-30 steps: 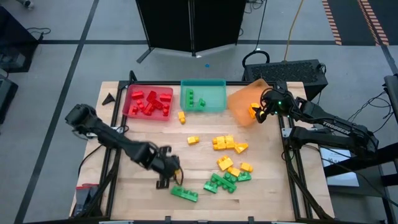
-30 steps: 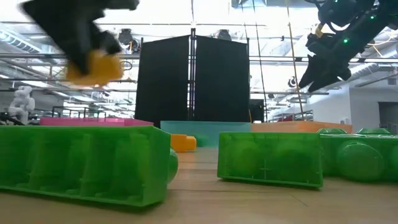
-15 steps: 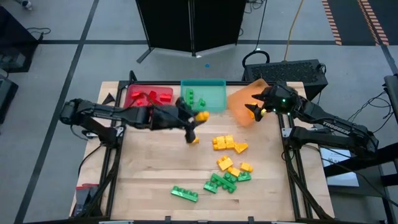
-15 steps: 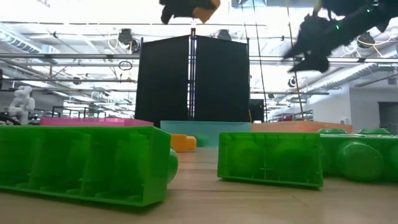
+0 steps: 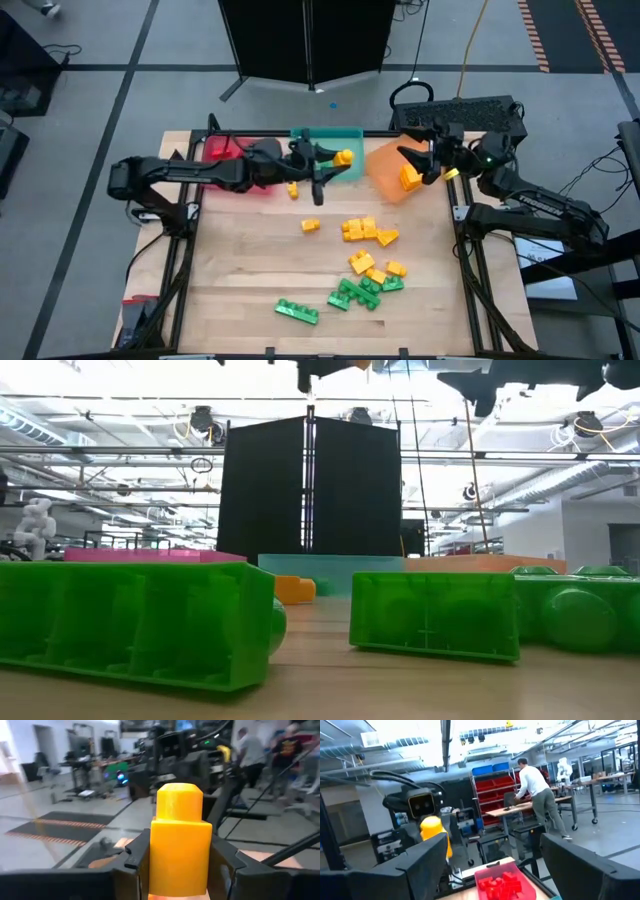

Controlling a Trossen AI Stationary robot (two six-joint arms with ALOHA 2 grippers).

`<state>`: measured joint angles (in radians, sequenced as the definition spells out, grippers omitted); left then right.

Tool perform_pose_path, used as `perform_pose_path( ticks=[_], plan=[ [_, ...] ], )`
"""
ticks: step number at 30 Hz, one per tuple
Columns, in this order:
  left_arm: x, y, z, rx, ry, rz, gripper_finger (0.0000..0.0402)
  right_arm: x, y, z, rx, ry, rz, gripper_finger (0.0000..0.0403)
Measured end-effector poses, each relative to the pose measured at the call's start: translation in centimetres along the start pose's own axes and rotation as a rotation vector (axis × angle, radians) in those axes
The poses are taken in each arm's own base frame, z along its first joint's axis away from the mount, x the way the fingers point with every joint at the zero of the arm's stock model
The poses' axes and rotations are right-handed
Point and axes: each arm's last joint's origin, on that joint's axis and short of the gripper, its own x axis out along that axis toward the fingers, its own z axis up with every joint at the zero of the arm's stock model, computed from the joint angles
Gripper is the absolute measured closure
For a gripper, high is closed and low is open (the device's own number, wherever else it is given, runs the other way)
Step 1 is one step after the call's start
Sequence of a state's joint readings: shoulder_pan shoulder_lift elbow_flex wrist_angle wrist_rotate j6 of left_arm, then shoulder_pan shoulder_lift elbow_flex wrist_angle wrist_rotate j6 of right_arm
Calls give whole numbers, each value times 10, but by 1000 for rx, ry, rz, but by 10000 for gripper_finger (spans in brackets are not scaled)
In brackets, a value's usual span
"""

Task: Sort blocks
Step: Put the yellow game piece into the orange bin

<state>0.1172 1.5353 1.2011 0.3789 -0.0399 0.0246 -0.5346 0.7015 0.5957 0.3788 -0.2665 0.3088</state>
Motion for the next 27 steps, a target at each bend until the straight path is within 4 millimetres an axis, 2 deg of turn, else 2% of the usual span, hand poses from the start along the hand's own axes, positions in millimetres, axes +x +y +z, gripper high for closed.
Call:
perform_pose_path(
  ticks=[6, 14, 22, 27],
  plan=[
    [22, 1, -23, -44, -45, -61, 271, 5, -1, -5, 3, 26, 2, 88],
    [39, 12, -48, -119, -51, -90, 271, 14, -1, -14, -40, 68, 24, 88],
    [40, 12, -48, -119, -61, -96, 271, 32, 3, -26, -10, 89, 144, 88],
    [40, 12, -48, -119, -62, -97, 271, 50, 9, -23, -9, 105, 209, 88]
  ],
)
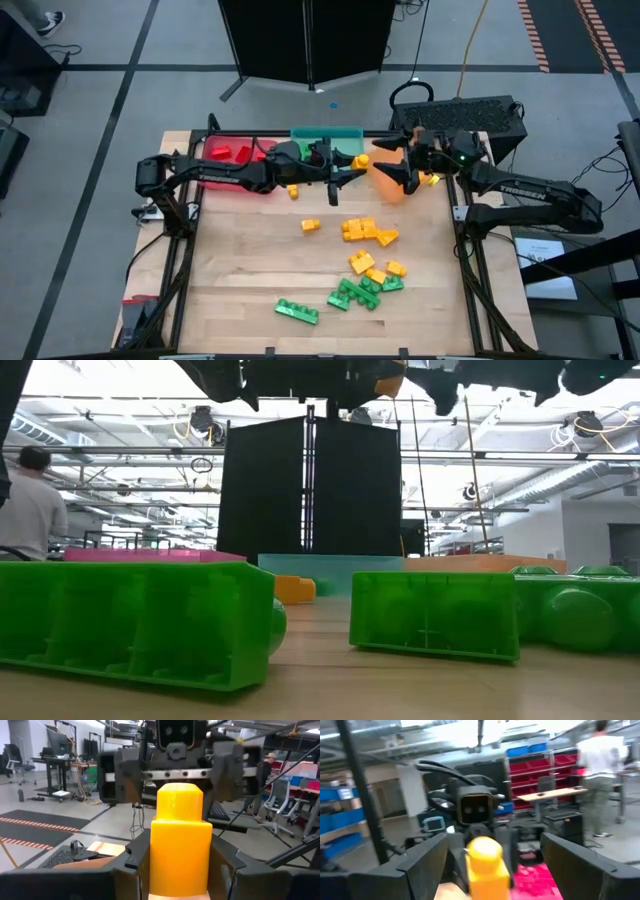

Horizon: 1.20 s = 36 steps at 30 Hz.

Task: Sort blocks
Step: Put the yellow game piece into the orange bin

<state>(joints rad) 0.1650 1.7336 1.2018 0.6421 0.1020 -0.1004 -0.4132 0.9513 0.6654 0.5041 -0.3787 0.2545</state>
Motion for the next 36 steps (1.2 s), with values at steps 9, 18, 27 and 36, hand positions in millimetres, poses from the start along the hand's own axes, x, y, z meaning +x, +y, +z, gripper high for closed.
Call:
perform_pose_path(
  ticks=[9, 18, 27, 36],
  plan=[
    [0, 0, 0, 0, 1, -1, 271, 29, 1, -5, 25, 85, 77, 88],
    [0, -1, 0, 0, 4, -1, 271, 34, -2, -13, 17, 112, 66, 144],
    [0, -2, -1, -1, 10, -14, 271, 33, -3, -15, -26, 140, 65, 296],
    [0, -1, -3, 1, 26, -10, 271, 32, -3, -15, -46, 148, 63, 296]
  ],
)
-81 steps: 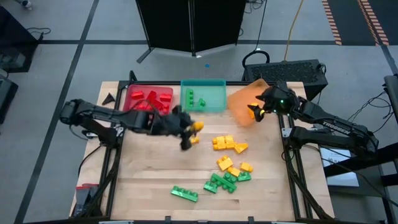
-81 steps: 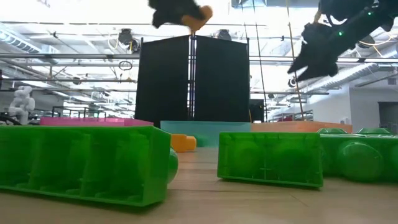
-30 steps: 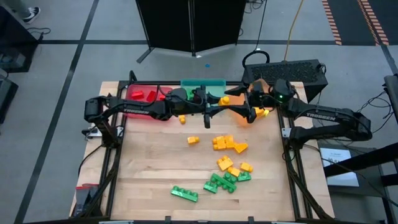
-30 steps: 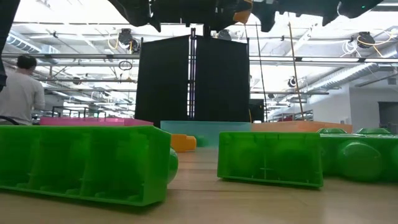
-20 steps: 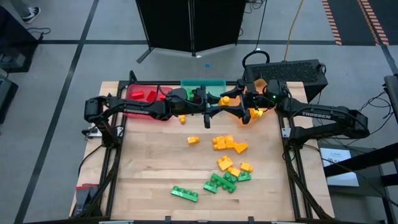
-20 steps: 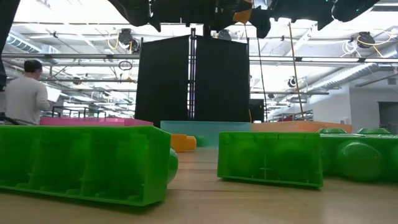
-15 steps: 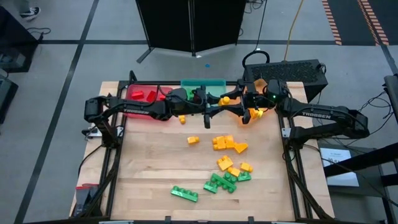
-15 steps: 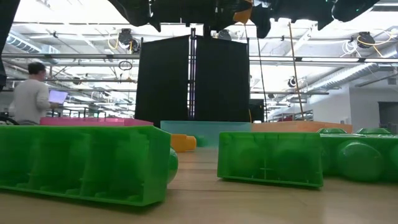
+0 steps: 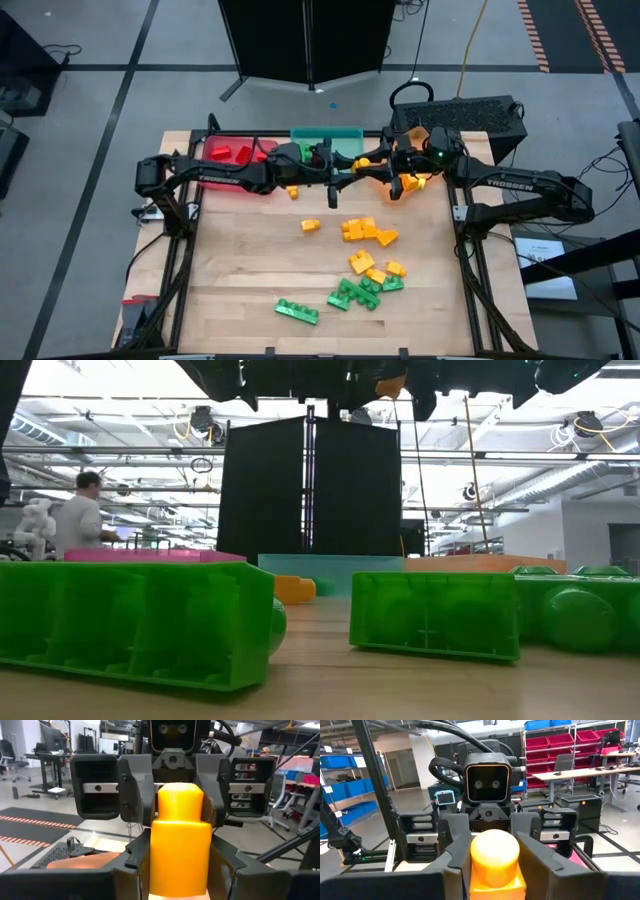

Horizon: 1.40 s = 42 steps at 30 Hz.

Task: Sort blocks
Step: Put the yellow game piece into the orange bin

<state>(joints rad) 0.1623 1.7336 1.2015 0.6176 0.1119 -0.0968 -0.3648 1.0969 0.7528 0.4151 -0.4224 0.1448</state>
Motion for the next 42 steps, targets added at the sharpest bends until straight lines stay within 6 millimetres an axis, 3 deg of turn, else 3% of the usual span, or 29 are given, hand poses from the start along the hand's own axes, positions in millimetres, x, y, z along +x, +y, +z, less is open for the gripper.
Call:
perform_pose_path(
  ticks=[2, 8, 12, 18, 25, 36, 40, 42],
  plan=[
    [0, 0, -2, -8, 22, 4, 256, -1, 1, 0, -3, 2, -3, 296],
    [0, 3, -6, -66, 64, 61, 103, -6, 3, 6, -23, -31, -18, 296],
    [-1, 3, -10, -68, 99, 77, 51, -11, 4, 11, -38, -53, -50, 296],
    [-4, 10, -22, -80, 229, 147, 44, -27, -6, 8, -54, 37, -370, 296],
    [-9, 28, -31, -133, 331, 202, 57, -49, -31, -18, 21, 309, -725, 296],
    [-12, 36, -32, -114, 352, 214, 57, -69, -63, -111, 259, 513, -896, 296],
    [-12, 36, -33, -119, 361, 192, 57, -75, -66, -132, 322, 565, -932, 295],
    [-12, 35, -33, -122, 371, 185, 57, -75, -66, -135, 339, 576, -912, 266]
  ],
)
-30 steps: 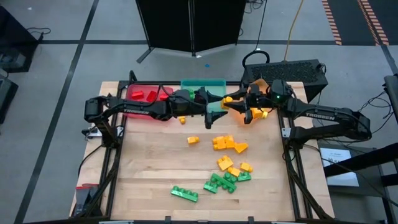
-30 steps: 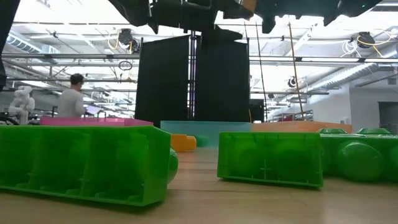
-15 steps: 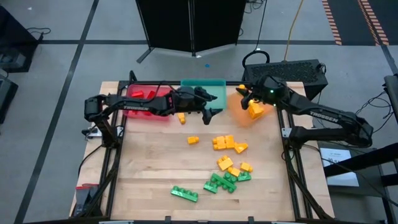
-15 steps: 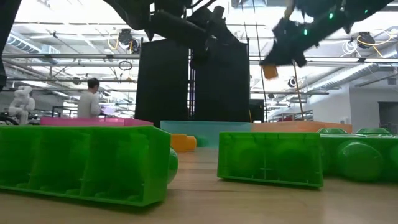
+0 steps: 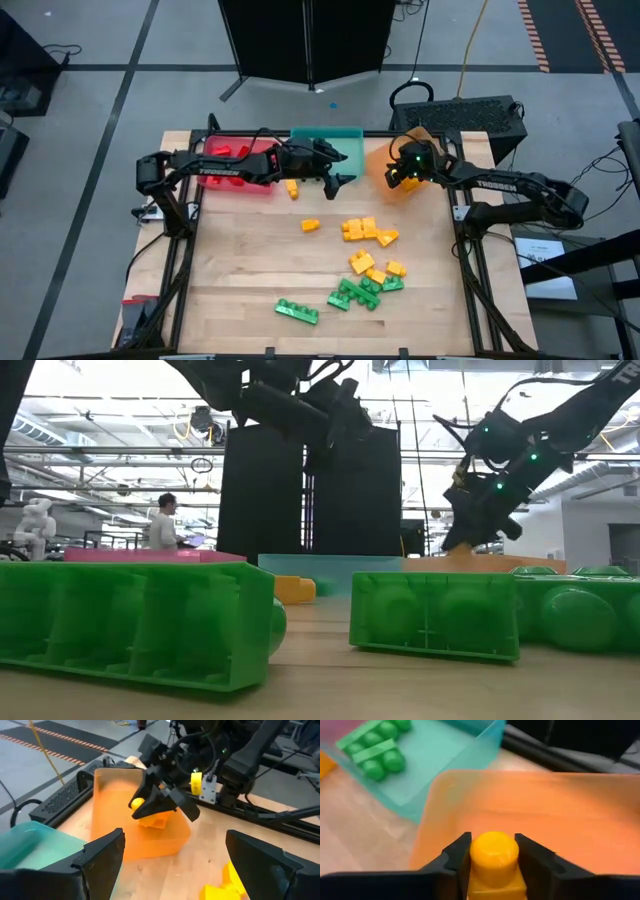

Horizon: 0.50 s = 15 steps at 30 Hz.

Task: Sort blocks
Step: Put the yellow game piece into the orange bin

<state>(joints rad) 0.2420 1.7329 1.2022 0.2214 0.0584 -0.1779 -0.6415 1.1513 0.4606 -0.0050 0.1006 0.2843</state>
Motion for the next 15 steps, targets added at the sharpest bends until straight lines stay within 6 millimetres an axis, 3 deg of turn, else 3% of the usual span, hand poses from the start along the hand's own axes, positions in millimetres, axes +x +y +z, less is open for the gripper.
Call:
perform_pose_path(
  ticks=[4, 7, 10, 15],
  plan=[
    [-2, -1, 2, 1, 0, -27, 57, 0, 4, 6, 19, -21, 78, 133],
    [-10, -3, 6, 0, 19, -54, 57, -4, 7, 19, 41, -44, 94, 62],
    [-23, -6, 10, 15, 71, -72, 57, -10, 13, 37, 37, -71, 120, 38],
    [-50, -4, -8, 81, 386, 14, 57, -32, 25, 73, -1, -163, 241, 48]
  ],
)
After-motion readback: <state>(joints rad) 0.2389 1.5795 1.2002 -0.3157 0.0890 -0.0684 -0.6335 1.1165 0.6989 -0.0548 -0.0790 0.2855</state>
